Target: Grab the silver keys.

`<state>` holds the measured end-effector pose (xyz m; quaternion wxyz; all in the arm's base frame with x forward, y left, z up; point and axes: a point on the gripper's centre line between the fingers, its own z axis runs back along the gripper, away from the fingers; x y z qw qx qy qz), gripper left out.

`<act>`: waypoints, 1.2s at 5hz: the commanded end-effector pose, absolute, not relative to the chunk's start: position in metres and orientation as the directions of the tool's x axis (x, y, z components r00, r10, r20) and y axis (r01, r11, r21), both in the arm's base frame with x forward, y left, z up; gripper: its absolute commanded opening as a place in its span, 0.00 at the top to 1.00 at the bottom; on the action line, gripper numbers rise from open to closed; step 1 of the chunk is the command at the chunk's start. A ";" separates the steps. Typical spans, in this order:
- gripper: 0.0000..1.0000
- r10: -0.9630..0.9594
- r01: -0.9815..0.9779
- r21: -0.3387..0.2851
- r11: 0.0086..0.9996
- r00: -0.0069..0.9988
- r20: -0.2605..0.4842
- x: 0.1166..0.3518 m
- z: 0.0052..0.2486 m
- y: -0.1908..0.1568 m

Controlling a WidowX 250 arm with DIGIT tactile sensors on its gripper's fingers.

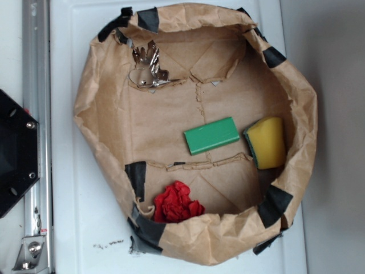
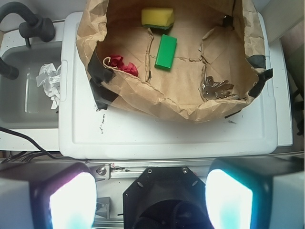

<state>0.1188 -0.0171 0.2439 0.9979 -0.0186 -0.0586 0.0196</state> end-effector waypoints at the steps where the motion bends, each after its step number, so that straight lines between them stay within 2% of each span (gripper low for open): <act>1: 0.00 0.041 -0.037 -0.039 0.999 0.992 0.116 0.119 0.244 -0.017; 3: 0.00 0.104 -0.099 -0.038 0.994 0.980 0.167 0.196 0.234 0.012; 4: 0.00 0.043 -0.038 -0.034 0.999 0.985 0.165 0.221 0.223 0.028; 5: 0.00 -0.072 0.073 0.001 0.997 0.990 0.119 0.231 0.205 0.047; 6: 0.00 -0.206 0.204 -0.031 0.978 0.975 -0.083 0.228 0.184 0.058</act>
